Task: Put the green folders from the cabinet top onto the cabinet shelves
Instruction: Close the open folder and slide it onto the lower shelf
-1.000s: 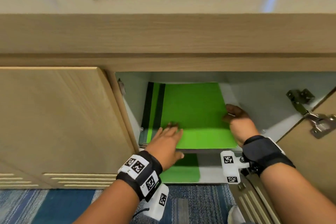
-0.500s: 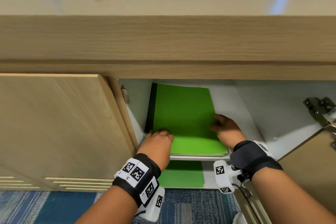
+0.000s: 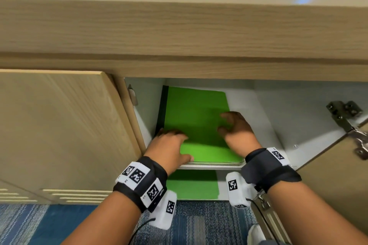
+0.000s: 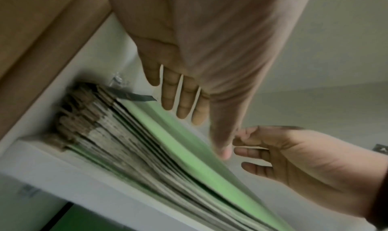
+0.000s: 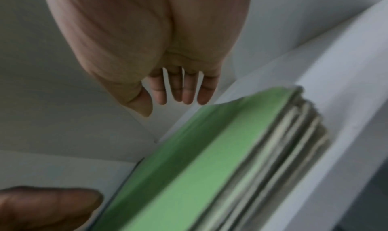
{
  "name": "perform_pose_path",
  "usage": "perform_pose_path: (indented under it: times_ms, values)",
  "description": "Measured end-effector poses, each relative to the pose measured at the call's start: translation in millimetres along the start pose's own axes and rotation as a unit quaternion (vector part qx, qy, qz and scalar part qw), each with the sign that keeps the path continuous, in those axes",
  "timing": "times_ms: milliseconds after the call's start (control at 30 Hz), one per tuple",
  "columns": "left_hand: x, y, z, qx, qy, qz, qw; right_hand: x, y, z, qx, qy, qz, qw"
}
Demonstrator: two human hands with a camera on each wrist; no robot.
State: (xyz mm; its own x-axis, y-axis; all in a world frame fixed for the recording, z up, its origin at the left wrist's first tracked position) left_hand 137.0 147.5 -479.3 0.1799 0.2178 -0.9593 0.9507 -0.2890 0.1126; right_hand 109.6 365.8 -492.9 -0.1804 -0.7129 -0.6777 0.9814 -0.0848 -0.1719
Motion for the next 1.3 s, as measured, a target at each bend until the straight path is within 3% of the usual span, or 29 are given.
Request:
perform_pose_path:
  times_ms: [167,267,433,533,600,667,800,867,933,1100,1200,1300]
  values:
    - [-34,18,-11,0.058,0.105,-0.087,0.989,-27,15,61,-0.061,-0.084,-0.026,0.994]
    - [-71,46,-20,0.089,0.169,-0.165,0.968,-57,37,106,-0.11,-0.107,-0.064,0.986]
    - [-156,109,-51,0.203,0.172,-0.373,0.889,-101,86,180,-0.206,-0.129,-0.069,0.967]
    - [-213,132,-70,0.243,0.144,-0.446,0.849,-135,103,216,-0.241,-0.135,-0.087,0.957]
    - [-246,135,-77,0.232,0.122,-0.457,0.85,-154,108,231,-0.24,-0.144,-0.086,0.956]
    - [-274,125,-82,0.183,0.078,-0.438,0.877,-170,110,242,-0.236,-0.154,-0.082,0.956]
    - [-298,85,-73,-0.006,-0.044,-0.262,0.964,-189,108,254,-0.228,-0.154,-0.079,0.958]
    - [-300,75,-68,-0.054,-0.08,-0.19,0.977,-194,106,255,-0.214,-0.167,-0.076,0.96]
    - [-300,73,-68,-0.066,-0.098,-0.167,0.979,-199,104,254,-0.198,-0.179,-0.075,0.961]
    - [-295,102,-77,-0.052,-0.221,-0.209,0.951,-217,99,246,-0.177,-0.157,-0.101,0.966]
    - [-288,127,-74,0.002,-0.143,-0.297,0.944,-237,93,246,-0.175,-0.104,-0.167,0.965]
    - [-272,152,-65,0.059,-0.052,-0.355,0.932,-255,84,247,-0.188,0.055,-0.202,0.96]
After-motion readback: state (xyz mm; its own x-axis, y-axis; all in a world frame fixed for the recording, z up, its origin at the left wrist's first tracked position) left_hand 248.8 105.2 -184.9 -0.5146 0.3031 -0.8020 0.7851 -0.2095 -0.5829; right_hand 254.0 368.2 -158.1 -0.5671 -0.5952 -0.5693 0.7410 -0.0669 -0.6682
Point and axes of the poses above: each hand's wrist, its own y-axis away from the middle knuckle, its own x-axis out of the palm, z = x × y, the point moved 3 cm from there along -y, towards the middle knuckle, and after that the axes turned 6 degrees about -x, right-handed, at the moved point
